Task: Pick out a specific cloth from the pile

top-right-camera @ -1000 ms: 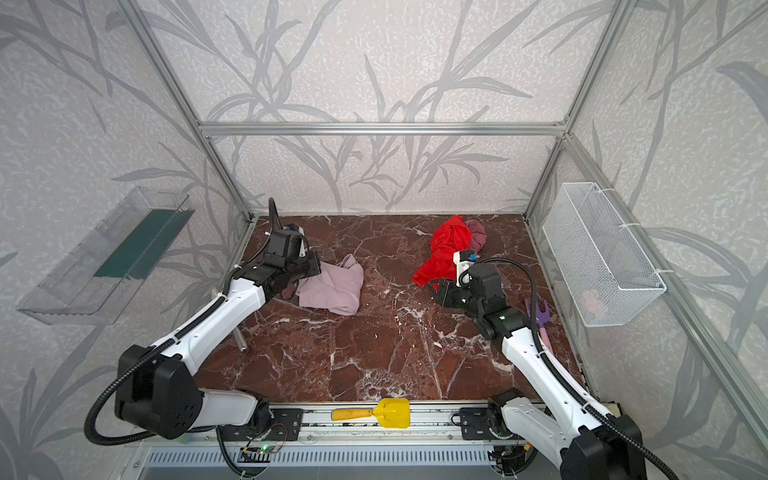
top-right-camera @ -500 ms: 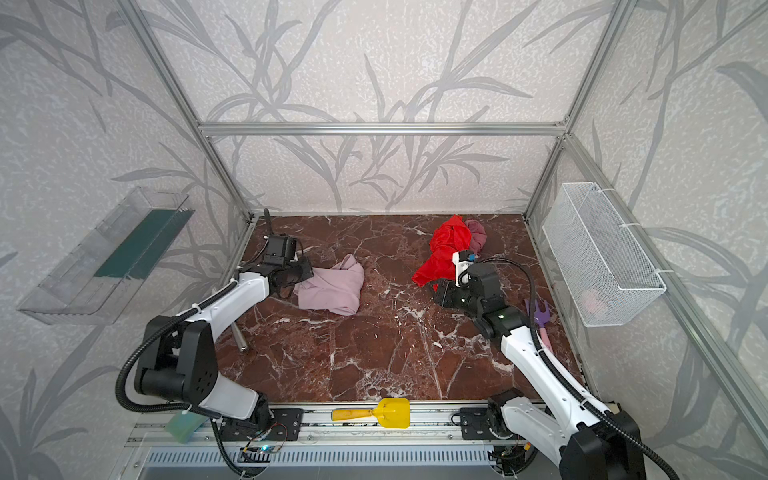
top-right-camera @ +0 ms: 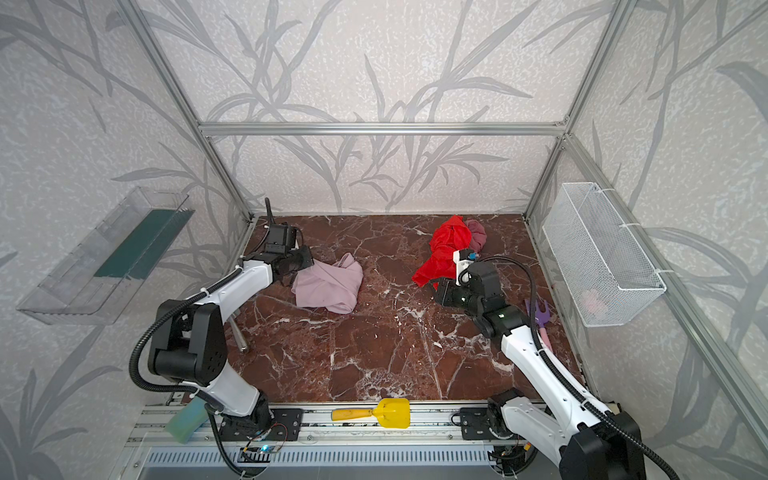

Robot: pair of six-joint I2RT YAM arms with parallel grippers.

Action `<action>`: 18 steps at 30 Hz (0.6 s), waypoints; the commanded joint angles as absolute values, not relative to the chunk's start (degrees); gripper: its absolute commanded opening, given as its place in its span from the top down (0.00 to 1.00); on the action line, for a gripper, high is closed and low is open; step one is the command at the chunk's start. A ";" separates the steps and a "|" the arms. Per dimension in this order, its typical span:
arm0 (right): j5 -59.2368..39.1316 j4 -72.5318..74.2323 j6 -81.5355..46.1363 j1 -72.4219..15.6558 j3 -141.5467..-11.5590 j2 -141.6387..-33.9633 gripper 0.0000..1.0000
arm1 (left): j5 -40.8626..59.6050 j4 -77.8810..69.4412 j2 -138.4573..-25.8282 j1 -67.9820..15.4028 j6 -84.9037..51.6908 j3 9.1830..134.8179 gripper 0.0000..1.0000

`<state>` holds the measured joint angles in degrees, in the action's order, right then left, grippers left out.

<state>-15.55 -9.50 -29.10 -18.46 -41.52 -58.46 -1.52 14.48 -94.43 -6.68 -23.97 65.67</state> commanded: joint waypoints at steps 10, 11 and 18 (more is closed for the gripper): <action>-15.91 -8.18 -29.35 -18.17 -44.34 -61.32 0.46 | -0.13 18.72 -87.40 -7.60 -24.76 65.84 0.59; -16.02 -8.09 -29.36 -18.19 -44.46 -61.58 0.46 | -0.66 19.50 -85.99 -8.55 -24.97 64.94 0.58; -17.26 -8.00 -29.68 -18.20 -43.98 -61.41 0.46 | -6.65 23.17 -78.80 -22.25 -26.77 56.55 0.60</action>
